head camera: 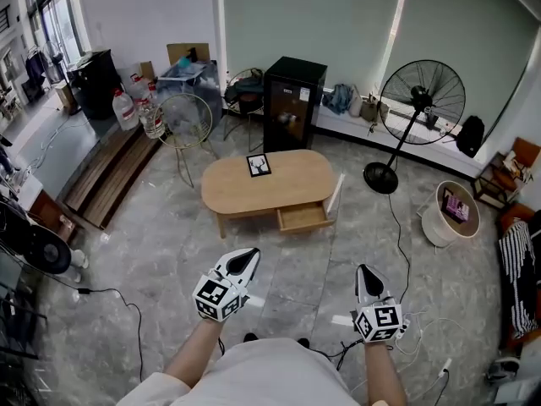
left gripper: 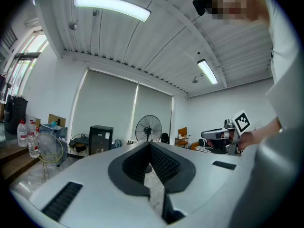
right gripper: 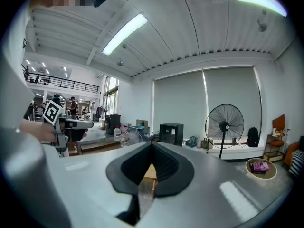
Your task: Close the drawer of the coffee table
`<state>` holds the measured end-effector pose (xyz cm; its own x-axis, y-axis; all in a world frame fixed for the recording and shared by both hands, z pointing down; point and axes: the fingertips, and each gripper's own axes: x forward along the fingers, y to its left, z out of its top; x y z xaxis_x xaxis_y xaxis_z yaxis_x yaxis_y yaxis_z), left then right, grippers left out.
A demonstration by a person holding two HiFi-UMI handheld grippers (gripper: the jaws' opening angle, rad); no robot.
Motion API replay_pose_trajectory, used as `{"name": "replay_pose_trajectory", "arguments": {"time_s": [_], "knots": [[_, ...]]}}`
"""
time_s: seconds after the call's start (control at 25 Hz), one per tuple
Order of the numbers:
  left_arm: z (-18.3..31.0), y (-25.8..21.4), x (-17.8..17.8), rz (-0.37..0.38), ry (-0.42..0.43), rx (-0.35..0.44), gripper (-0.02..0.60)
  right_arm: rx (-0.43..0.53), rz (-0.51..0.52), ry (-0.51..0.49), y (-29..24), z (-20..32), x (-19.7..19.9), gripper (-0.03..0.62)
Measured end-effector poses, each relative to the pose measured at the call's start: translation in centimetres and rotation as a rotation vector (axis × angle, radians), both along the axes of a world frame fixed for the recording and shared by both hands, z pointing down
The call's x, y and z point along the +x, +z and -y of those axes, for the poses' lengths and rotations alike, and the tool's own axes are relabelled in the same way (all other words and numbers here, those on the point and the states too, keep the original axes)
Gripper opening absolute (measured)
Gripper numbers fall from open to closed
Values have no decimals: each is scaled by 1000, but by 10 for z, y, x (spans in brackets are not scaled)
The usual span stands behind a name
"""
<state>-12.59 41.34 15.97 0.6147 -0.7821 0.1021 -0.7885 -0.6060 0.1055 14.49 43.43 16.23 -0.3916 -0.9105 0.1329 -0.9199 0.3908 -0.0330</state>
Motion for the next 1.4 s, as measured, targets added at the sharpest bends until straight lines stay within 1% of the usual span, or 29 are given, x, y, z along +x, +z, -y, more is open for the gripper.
{"name": "replay_pose_trajectory", "arguments": {"time_s": [0.32, 0.48, 0.68, 0.92, 1.12, 1.4], "knots": [[-7, 12, -34, -11, 6, -26, 6, -22, 6, 5, 7, -4, -37, 11], [-9, 21, -51, -8, 18, -42, 6, -38, -1, 13, 15, -9, -59, 11], [-14, 28, -64, -7, 46, -50, 6, -44, 0, 30, 22, -19, -77, 11], [-11, 30, -75, -5, 54, -61, 6, -51, -5, 36, 23, -22, -87, 11], [-3, 35, -76, -6, 62, -70, 6, -61, -6, 47, 28, -14, -88, 11], [26, 43, -64, 3, 55, -84, 6, -69, 4, 43, 35, 21, -75, 11]]}}
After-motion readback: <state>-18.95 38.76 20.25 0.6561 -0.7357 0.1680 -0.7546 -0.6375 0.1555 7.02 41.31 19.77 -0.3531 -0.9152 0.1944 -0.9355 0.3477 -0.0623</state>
